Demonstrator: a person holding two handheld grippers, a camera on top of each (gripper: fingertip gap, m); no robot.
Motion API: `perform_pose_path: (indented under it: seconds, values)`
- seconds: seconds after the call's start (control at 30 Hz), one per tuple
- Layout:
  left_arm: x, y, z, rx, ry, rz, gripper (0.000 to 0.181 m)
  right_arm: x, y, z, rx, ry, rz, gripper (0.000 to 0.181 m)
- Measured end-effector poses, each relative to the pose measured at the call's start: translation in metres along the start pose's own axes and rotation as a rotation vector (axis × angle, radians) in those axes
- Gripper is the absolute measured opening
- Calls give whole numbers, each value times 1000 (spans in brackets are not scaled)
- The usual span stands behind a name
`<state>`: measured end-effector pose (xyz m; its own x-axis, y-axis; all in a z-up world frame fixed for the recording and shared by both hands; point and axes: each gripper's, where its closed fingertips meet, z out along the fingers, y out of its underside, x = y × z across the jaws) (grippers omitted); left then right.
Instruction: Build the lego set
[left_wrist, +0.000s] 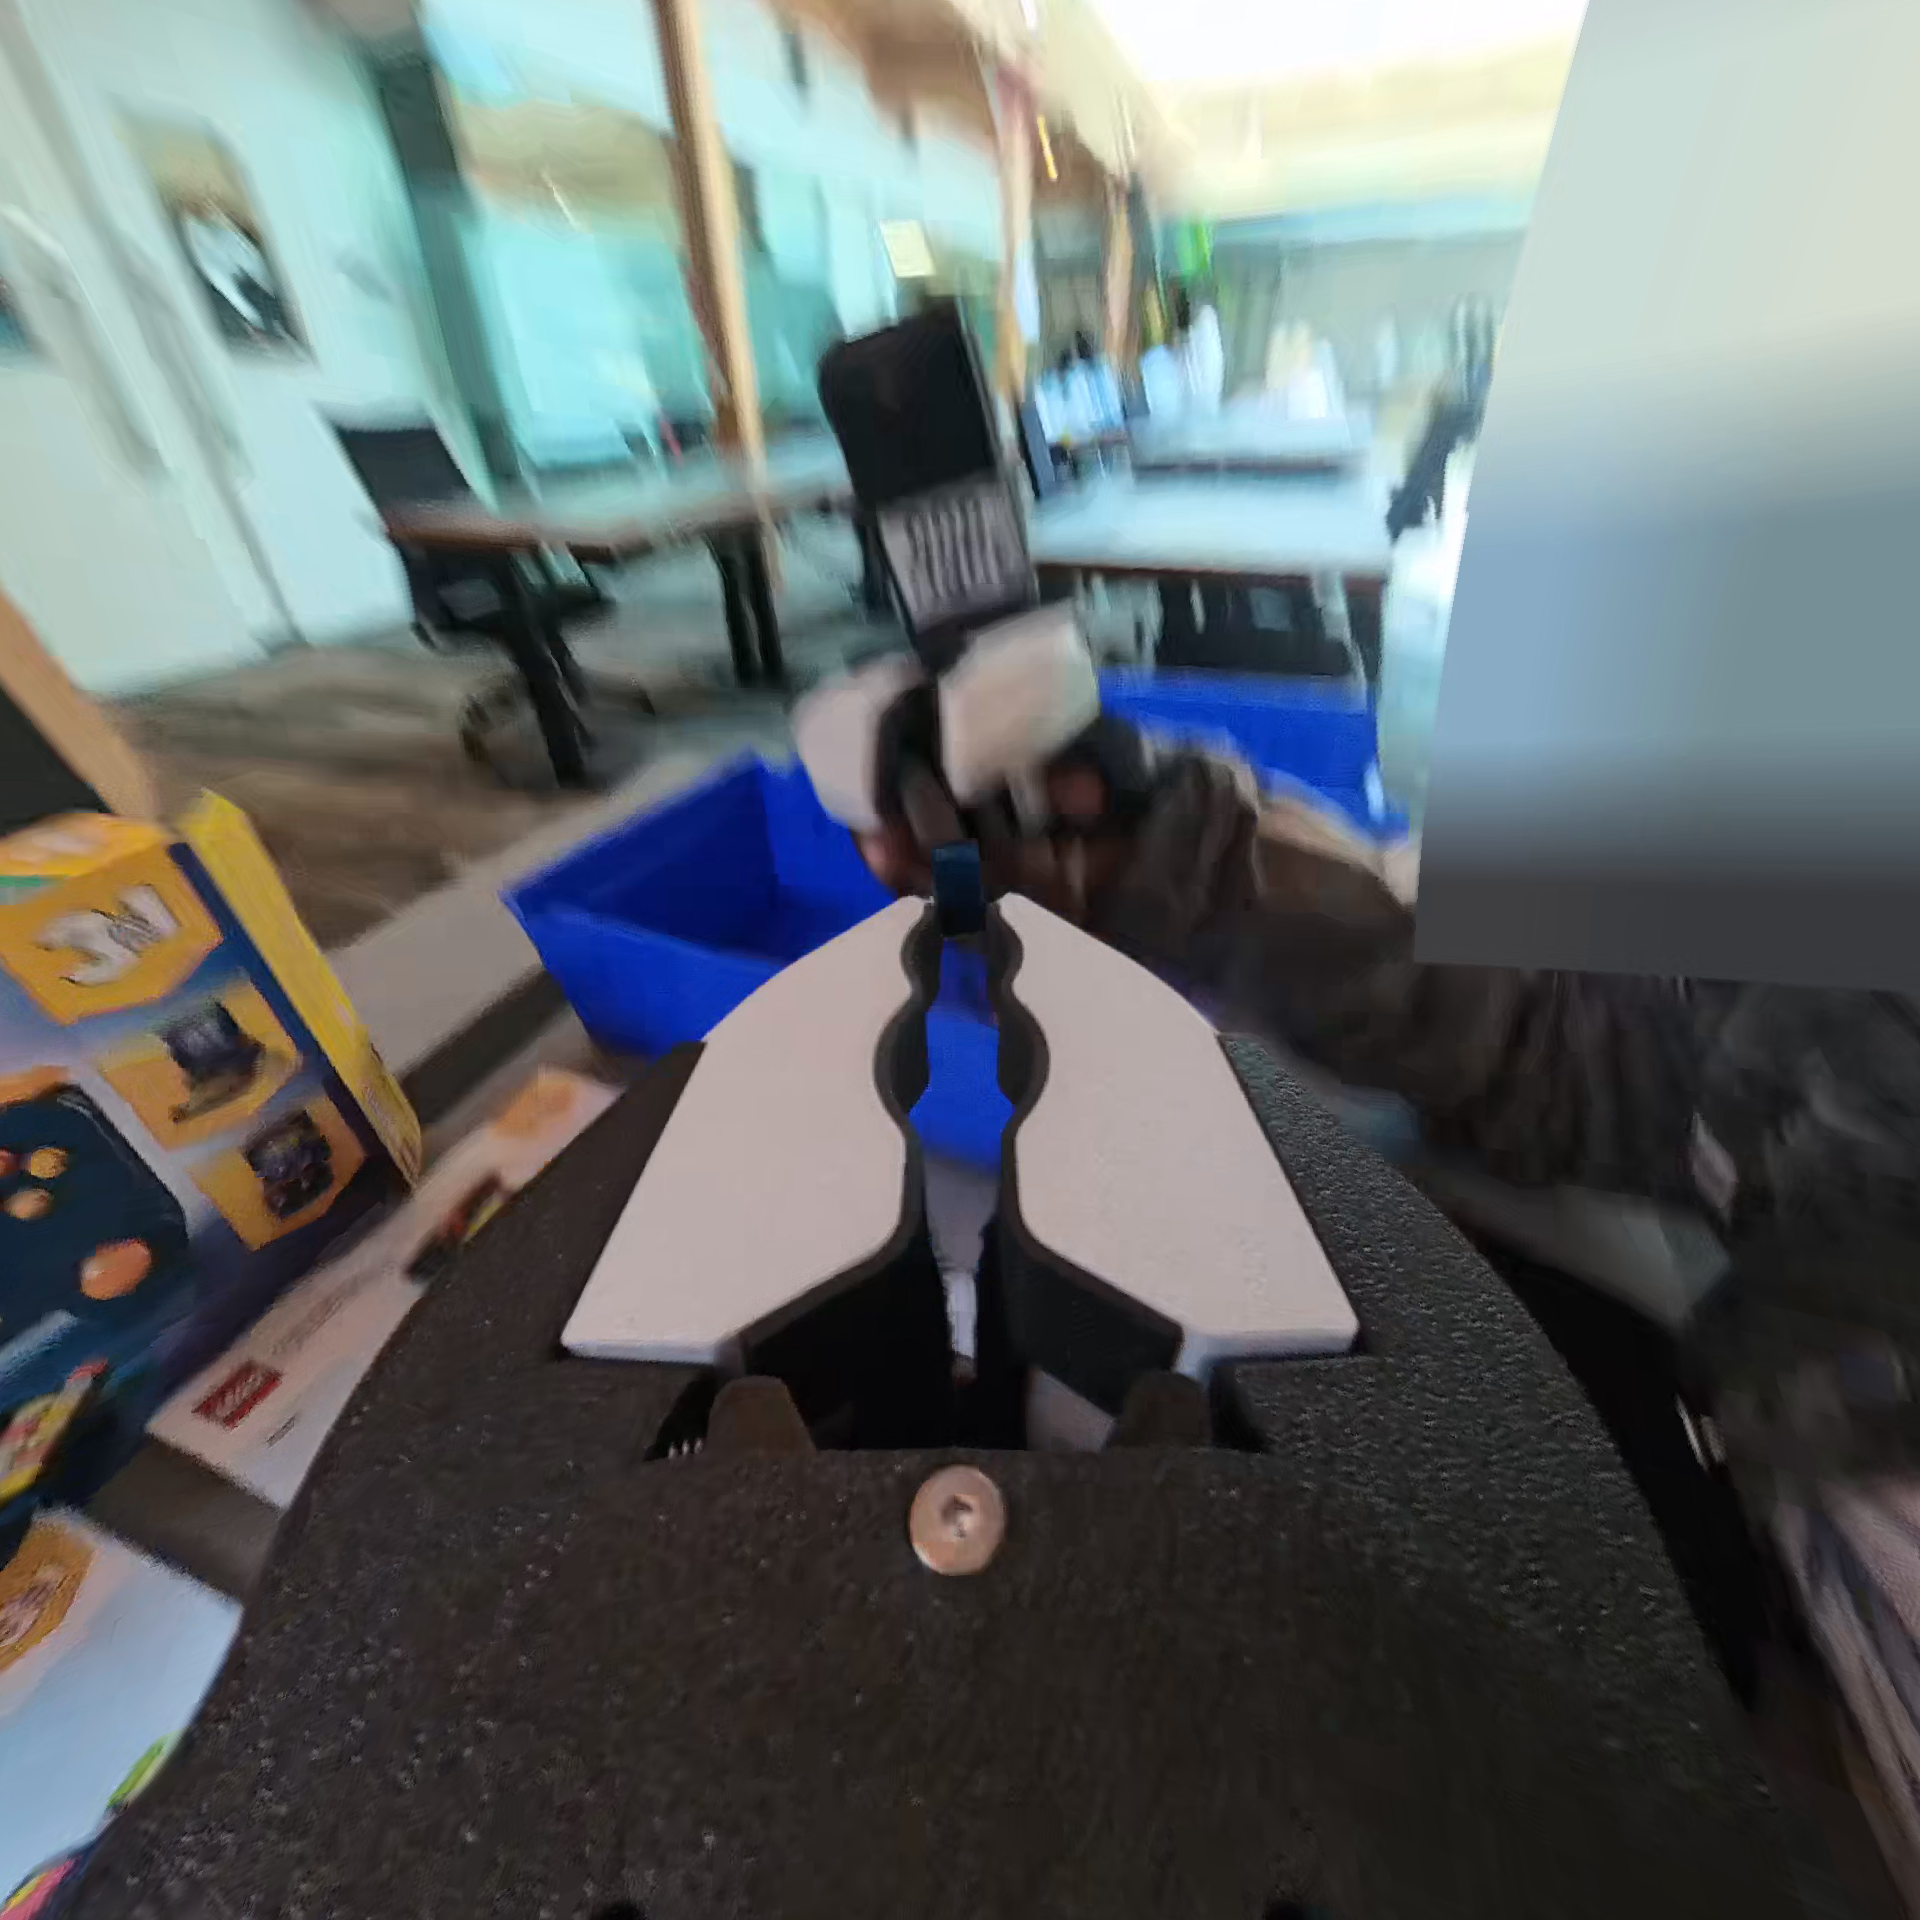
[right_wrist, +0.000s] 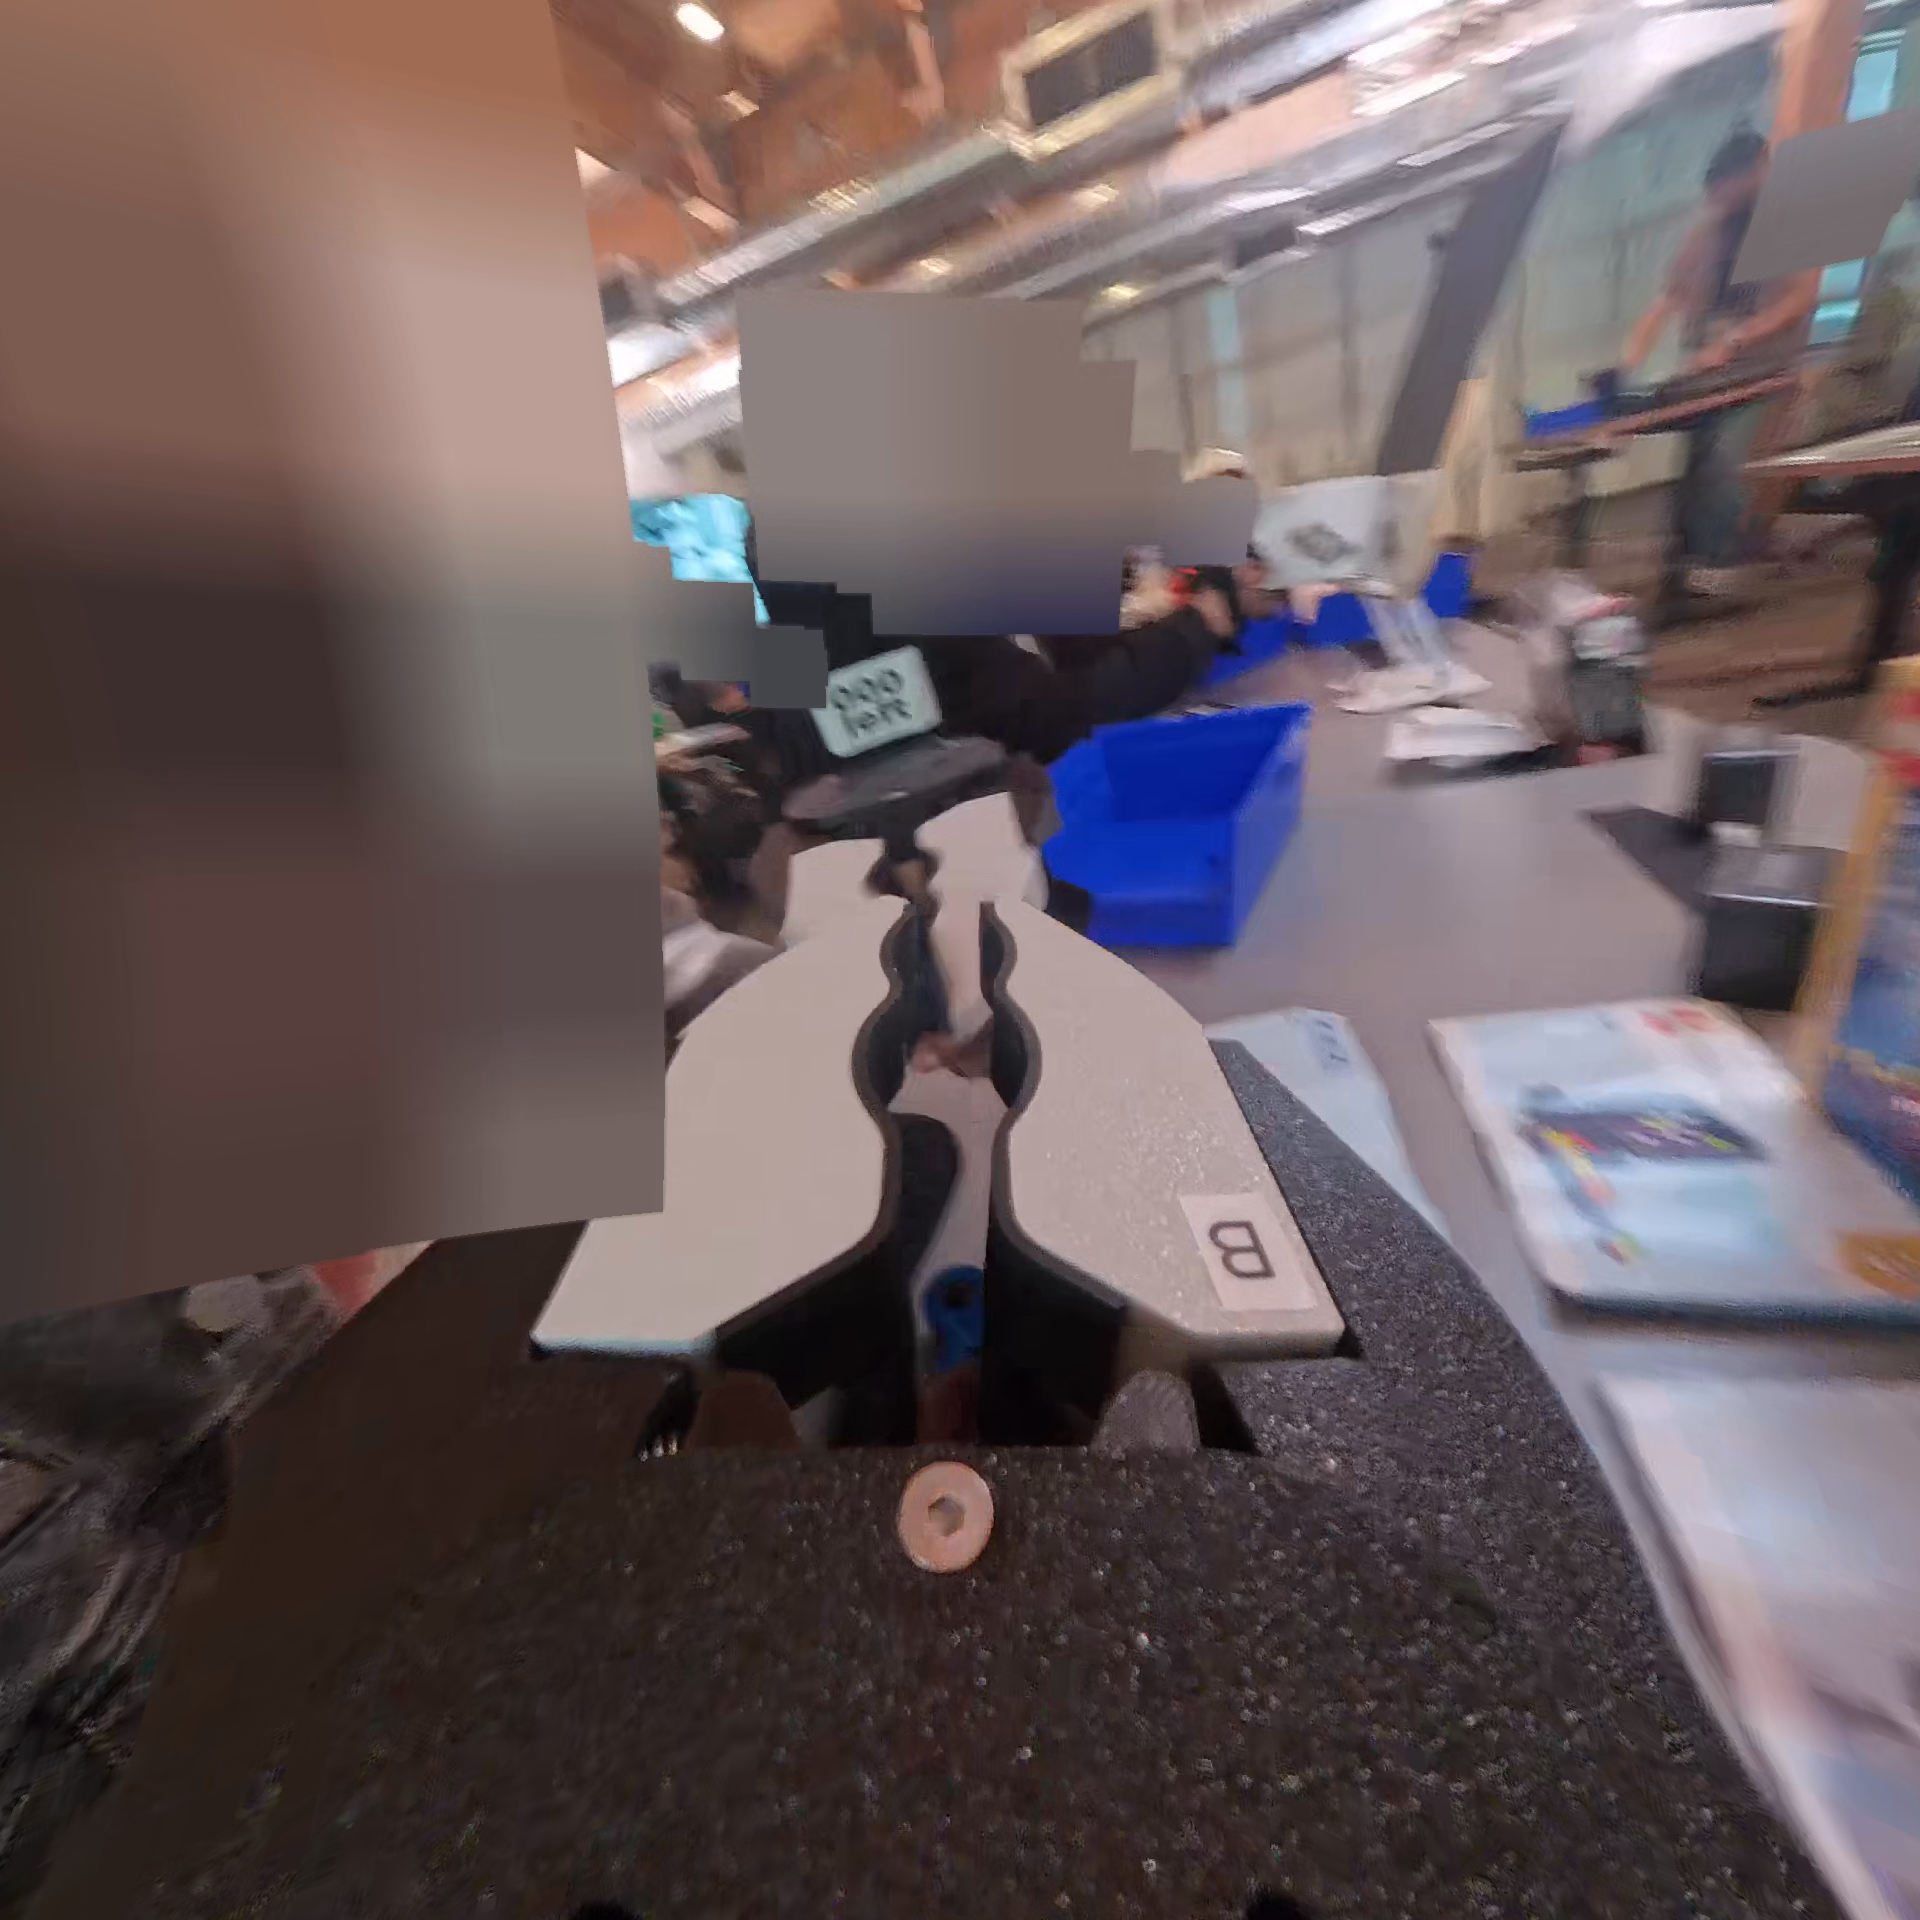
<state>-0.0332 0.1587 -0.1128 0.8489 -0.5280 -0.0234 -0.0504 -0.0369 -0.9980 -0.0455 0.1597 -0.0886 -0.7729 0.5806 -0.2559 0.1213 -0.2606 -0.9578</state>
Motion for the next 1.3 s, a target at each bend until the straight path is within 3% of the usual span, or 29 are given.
perform_pose_path:
  seconds: [0.13,0.2,0.27,0.43,0.73,0.87,1.0,1.1,1.2,1.3]
  values:
    - [19,88,9,-657,227,88,8,5,-26,-37,-15,244,-182,7]
    - [27,129,15,-897,318,132,8,-5,-40,-51,0,293,-232,7]
    - [38,160,25,-1038,406,118,8,-15,-55,-66,31,348,-283,7]
    - [43,204,47,-1214,434,120,8,-38,-85,-105,125,472,-392,2]
    - [44,226,50,-1336,431,167,8,-56,-101,-142,171,591,-469,2]
    - [45,225,48,-1353,440,185,22,-57,-103,-149,170,623,-480,2]
    - [44,218,48,-1313,439,163,24,-52,-99,-153,135,664,-482,3]
    - [33,187,57,-1121,357,130,24,-37,-93,-169,53,804,-487,2]
    - [5,113,74,-609,166,105,28,0,-65,-194,-197,1045,-450,5]
    - [-26,26,45,17,-54,18,34,41,-9,-206,-567,1131,-301,12]
